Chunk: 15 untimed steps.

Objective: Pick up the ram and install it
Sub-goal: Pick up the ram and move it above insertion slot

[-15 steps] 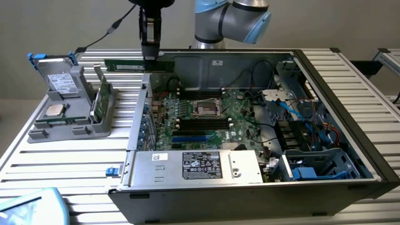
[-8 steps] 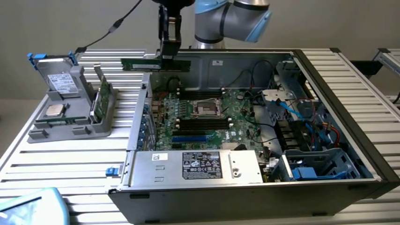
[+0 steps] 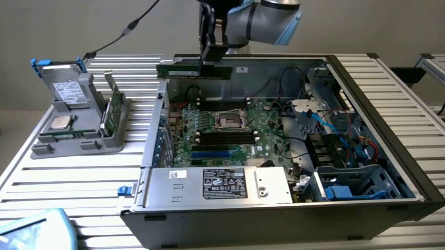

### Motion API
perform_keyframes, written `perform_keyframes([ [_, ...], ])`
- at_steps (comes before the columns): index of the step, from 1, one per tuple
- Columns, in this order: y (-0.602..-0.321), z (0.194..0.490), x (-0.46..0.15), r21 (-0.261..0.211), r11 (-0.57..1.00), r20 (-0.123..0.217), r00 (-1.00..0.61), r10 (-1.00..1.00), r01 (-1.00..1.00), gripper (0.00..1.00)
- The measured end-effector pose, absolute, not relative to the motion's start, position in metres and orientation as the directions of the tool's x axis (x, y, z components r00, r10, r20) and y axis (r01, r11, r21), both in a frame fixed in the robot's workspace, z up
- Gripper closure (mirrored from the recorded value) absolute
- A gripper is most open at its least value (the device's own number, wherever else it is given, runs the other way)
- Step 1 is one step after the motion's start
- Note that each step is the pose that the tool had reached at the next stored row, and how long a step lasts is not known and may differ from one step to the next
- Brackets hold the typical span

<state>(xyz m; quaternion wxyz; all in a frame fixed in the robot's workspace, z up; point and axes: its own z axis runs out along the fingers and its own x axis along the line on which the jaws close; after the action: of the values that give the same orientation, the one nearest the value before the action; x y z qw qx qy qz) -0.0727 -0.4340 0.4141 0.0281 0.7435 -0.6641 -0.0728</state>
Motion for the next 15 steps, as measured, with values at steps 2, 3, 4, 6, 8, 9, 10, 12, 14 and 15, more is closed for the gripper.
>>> perform_keyframes([
  [2,-0.434,0.414,-0.064,0.138,-0.117,-0.075,0.107,-0.991,-0.984,0.87],
  [3,-0.434,0.414,-0.059,0.137,-0.117,-0.077,0.107,-0.991,-0.984,0.87],
  [4,-0.434,0.414,-0.055,0.136,-0.118,-0.079,0.108,-0.991,-0.984,0.87],
  [6,-0.434,0.414,-0.046,0.131,-0.118,-0.082,0.108,-0.991,-0.984,0.87],
  [8,-0.435,0.414,-0.039,0.12,-0.118,-0.083,0.109,-0.991,-0.986,0.87],
  [9,-0.435,0.414,-0.036,0.113,-0.118,-0.083,0.109,-0.991,-0.987,0.87],
  [10,-0.435,0.414,-0.034,0.106,-0.118,-0.083,0.11,-0.99,-0.987,0.87],
  [12,-0.435,0.413,-0.03,0.094,-0.118,-0.083,0.111,-0.99,-0.989,0.87],
  [14,-0.435,0.412,-0.029,0.088,-0.116,-0.083,0.108,-0.991,-0.989,0.87],
  [15,-0.435,0.411,-0.029,0.087,-0.112,-0.084,0.105,-0.991,-0.99,0.87],
])
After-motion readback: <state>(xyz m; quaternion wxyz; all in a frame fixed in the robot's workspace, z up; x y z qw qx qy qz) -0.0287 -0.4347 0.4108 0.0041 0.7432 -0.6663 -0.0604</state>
